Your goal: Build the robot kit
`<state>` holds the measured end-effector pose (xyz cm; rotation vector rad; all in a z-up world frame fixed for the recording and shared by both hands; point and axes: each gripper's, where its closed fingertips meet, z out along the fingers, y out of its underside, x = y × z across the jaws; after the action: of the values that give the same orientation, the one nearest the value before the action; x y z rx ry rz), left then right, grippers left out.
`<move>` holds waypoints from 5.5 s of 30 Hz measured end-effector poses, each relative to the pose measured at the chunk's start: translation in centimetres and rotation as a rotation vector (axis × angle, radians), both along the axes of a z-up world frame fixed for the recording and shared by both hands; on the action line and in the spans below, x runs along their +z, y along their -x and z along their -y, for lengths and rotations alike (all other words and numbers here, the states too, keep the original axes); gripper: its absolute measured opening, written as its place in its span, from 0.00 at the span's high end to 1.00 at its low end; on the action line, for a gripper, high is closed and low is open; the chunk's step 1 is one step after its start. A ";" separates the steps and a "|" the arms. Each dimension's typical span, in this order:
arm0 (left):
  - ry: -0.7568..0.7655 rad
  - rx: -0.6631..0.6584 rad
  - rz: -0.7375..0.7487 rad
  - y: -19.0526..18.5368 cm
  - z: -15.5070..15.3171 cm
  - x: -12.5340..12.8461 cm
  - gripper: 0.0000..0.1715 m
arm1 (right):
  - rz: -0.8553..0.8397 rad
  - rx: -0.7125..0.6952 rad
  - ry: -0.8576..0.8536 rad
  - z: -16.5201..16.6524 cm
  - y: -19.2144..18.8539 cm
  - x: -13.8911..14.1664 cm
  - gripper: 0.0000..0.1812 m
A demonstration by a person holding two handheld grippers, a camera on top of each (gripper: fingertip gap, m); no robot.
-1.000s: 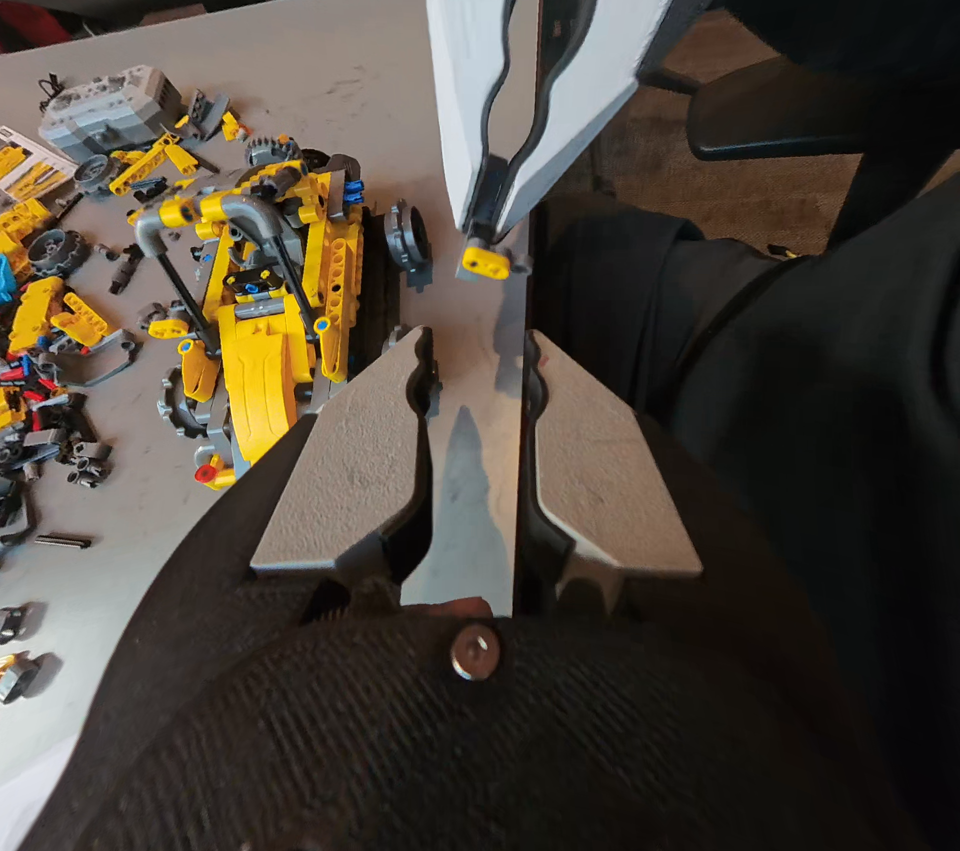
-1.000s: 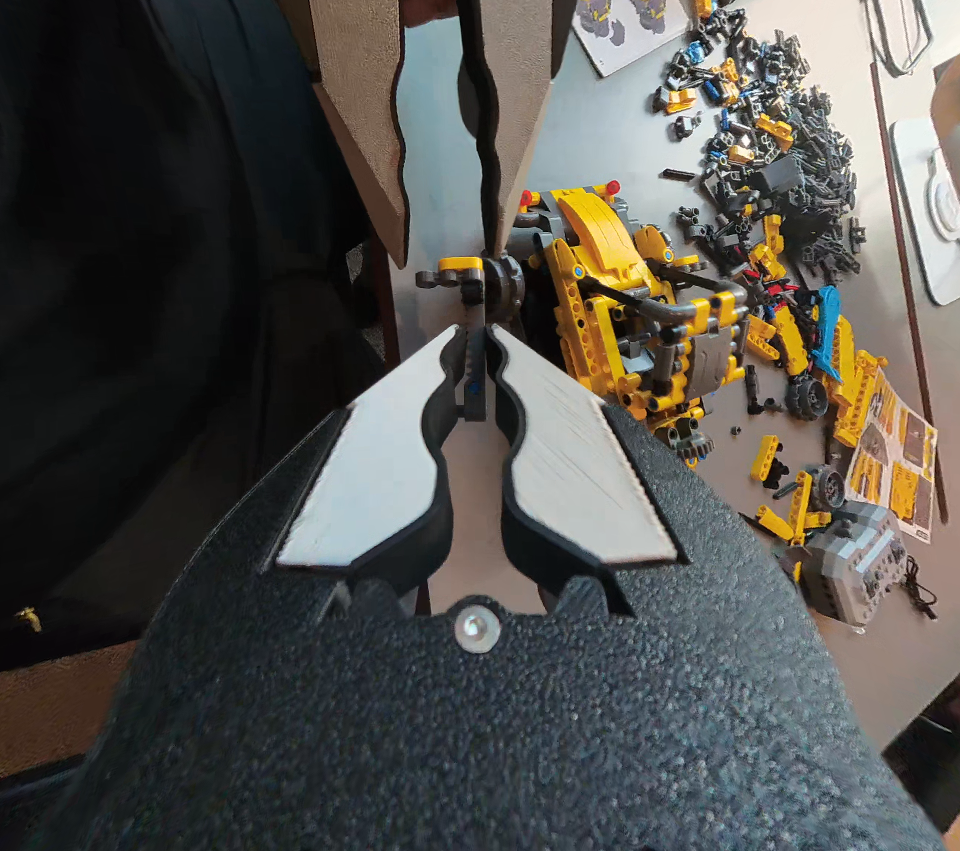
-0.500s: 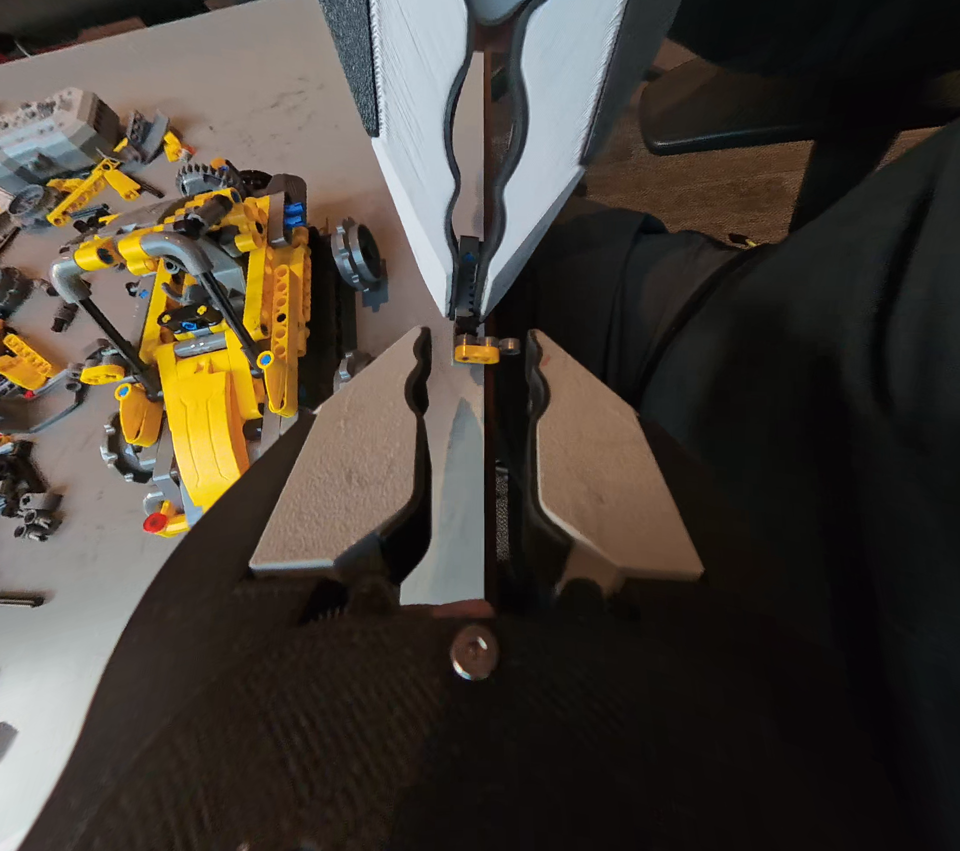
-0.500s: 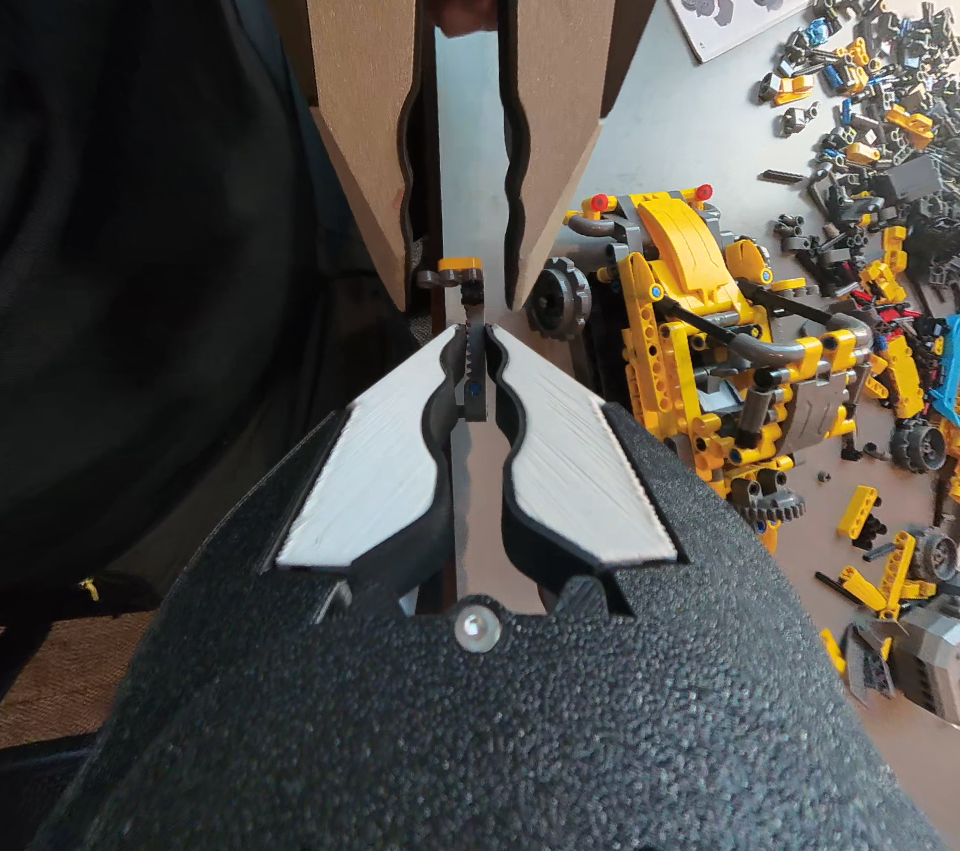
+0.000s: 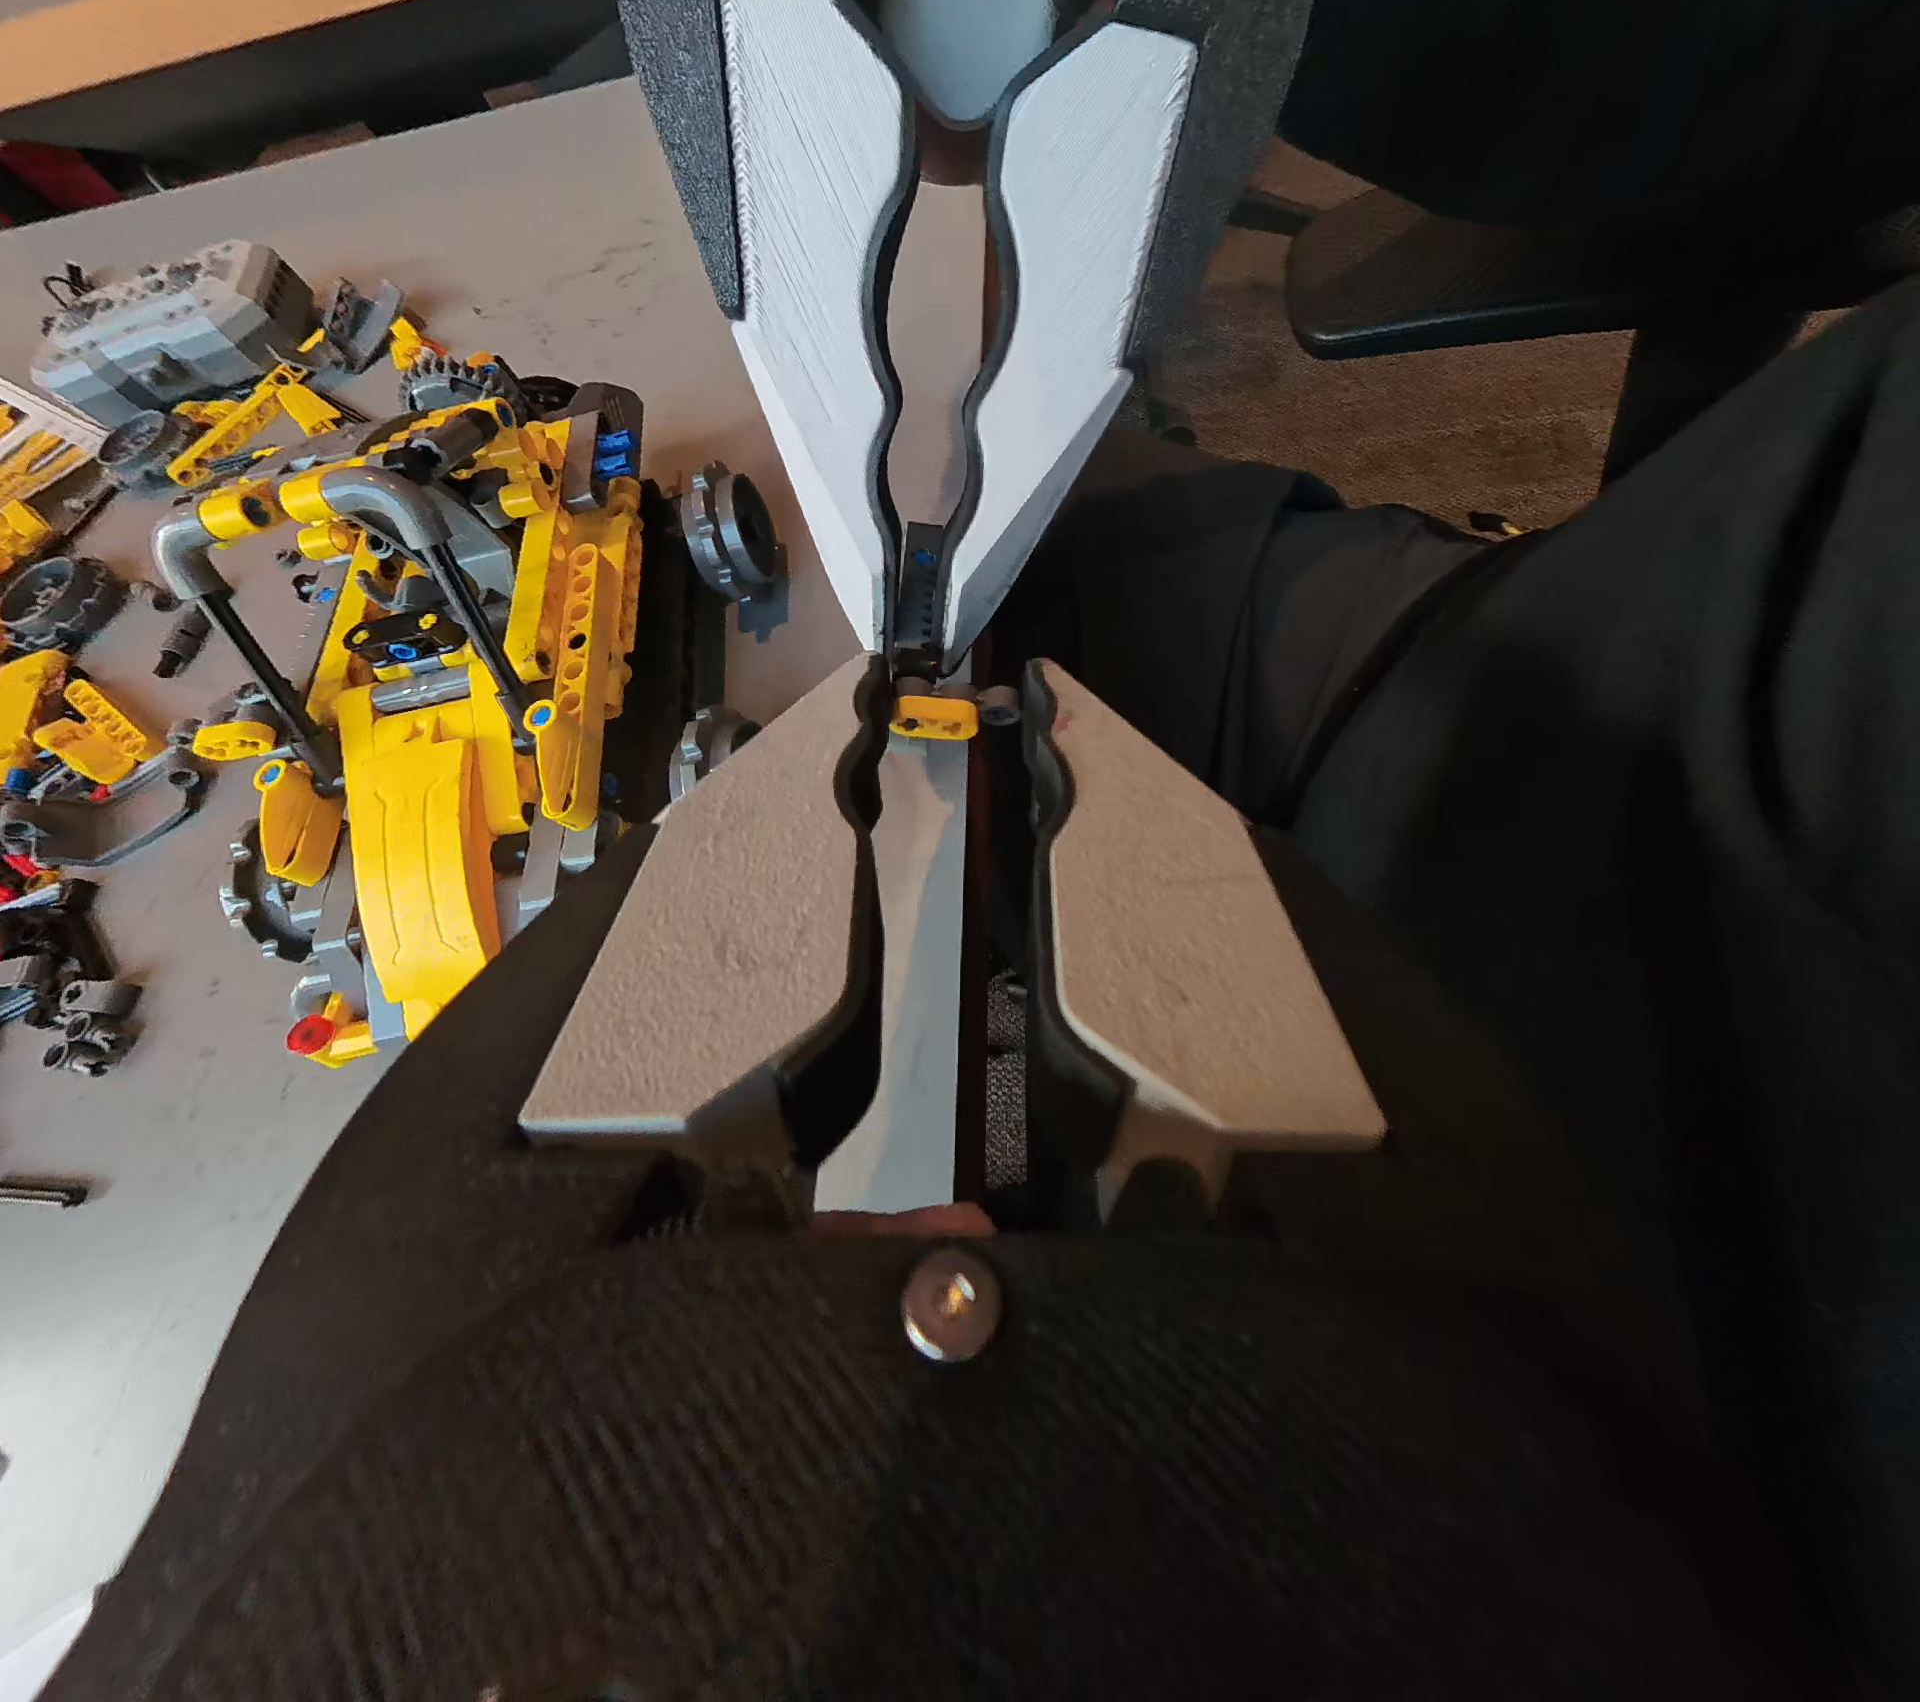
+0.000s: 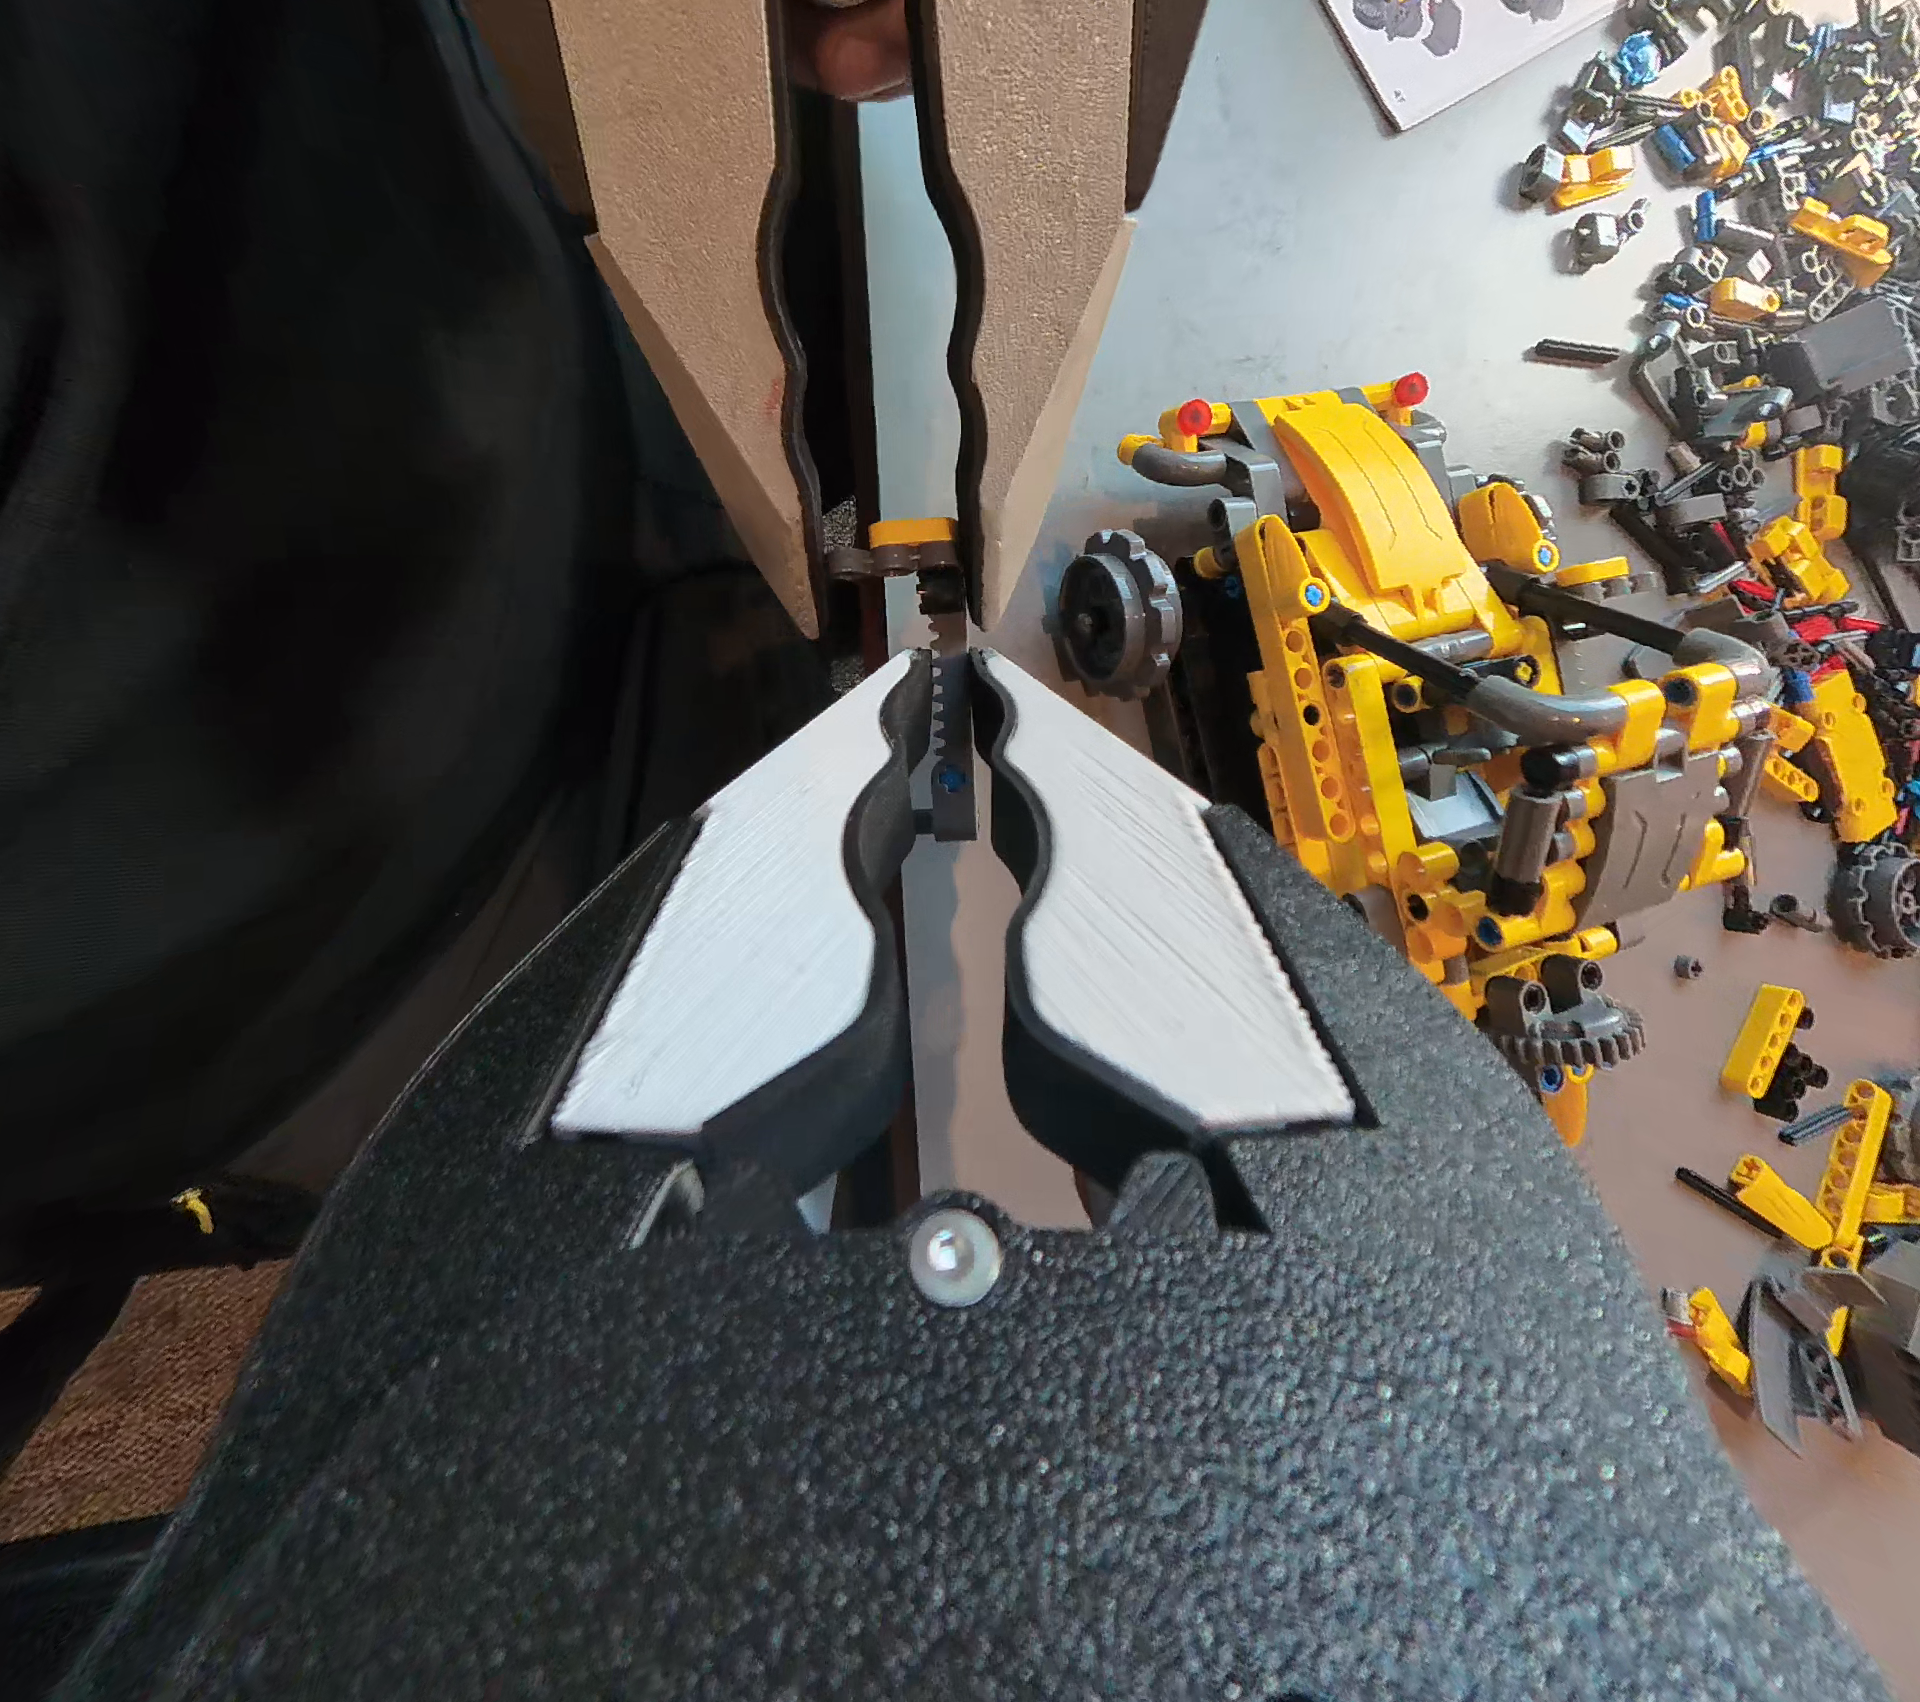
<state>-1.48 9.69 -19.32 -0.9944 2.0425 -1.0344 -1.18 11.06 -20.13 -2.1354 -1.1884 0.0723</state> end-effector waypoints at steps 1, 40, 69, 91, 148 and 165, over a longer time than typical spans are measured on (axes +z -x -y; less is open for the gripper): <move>0.004 0.000 -0.003 0.0 0.0 -0.1 0.87 | -0.001 -0.001 0.005 0.0 0.0 0.0 0.97; 0.009 0.065 0.033 -0.1 -1.1 0.3 0.85 | -0.081 -0.038 -0.048 -1.1 0.8 0.9 0.96; 0.372 0.257 0.045 -0.4 -5.7 2.0 0.86 | -0.025 -0.197 -0.256 -3.5 -2.3 3.2 0.89; 0.396 0.387 0.125 0.0 -8.8 2.4 0.86 | -0.166 -0.202 -0.367 -3.1 -2.6 6.2 0.80; 0.482 0.328 0.143 0.1 -7.5 2.7 0.86 | -0.179 -0.344 -0.446 -4.9 -3.7 5.9 0.85; 0.504 0.334 0.158 0.3 -7.9 3.0 0.86 | -0.163 -0.490 -0.493 -3.7 -9.7 7.6 0.86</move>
<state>-1.74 17.55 -16.32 -1.3980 1.4478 -1.4201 8.55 14.76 -12.51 -1.8707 -0.4959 -0.2368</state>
